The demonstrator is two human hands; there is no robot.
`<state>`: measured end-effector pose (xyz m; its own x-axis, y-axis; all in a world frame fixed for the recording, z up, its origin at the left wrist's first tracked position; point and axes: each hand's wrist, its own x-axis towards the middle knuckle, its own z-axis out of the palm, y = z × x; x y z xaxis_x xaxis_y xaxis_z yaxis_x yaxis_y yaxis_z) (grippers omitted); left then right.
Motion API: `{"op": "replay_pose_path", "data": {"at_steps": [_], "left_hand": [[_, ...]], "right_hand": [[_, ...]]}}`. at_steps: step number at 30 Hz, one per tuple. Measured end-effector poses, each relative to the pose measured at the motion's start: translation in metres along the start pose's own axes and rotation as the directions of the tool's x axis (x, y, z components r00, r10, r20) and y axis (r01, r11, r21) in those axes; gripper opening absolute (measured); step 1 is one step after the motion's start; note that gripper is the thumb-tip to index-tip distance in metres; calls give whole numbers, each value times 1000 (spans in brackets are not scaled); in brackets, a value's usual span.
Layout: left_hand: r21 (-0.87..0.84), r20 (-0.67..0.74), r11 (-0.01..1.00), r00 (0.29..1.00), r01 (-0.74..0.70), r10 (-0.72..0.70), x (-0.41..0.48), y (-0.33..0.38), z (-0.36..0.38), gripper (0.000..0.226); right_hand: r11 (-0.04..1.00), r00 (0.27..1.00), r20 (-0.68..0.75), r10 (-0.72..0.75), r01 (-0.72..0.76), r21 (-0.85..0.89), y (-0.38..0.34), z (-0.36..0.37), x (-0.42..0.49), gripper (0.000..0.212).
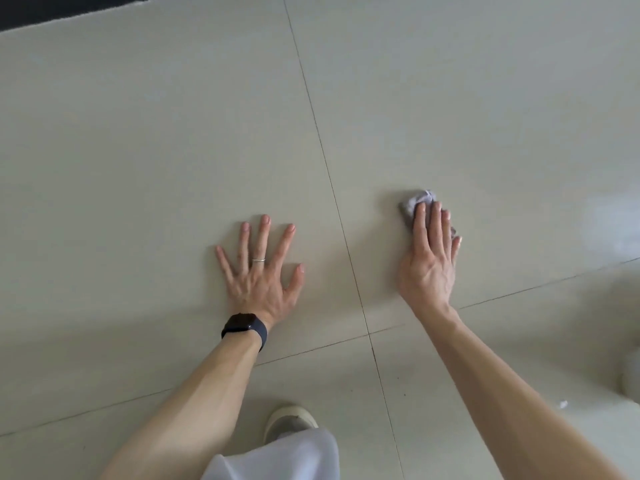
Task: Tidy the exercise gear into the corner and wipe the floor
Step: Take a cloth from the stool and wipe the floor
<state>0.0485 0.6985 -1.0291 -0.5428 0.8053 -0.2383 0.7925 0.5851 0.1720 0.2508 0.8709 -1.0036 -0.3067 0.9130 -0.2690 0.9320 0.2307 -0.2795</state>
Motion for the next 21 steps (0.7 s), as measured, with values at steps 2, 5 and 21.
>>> {"op": "replay_pose_path", "data": {"at_steps": [2,5,21], "left_hand": [[-6,-25,1000,1000,-3,3,-2,1,-4,65],[-41,-62,999,998,-2,-1,10,-3,-19,57],[-91,-86,945,943,315,-323,192,-101,-64,65]], "right_hand": [[999,999,11,-42,42,3,-33,9,-1,84],[900,887,169,-430,435,5,-65,21,-20,72],[696,691,212,-691,715,-59,-163,34,89,68]]}}
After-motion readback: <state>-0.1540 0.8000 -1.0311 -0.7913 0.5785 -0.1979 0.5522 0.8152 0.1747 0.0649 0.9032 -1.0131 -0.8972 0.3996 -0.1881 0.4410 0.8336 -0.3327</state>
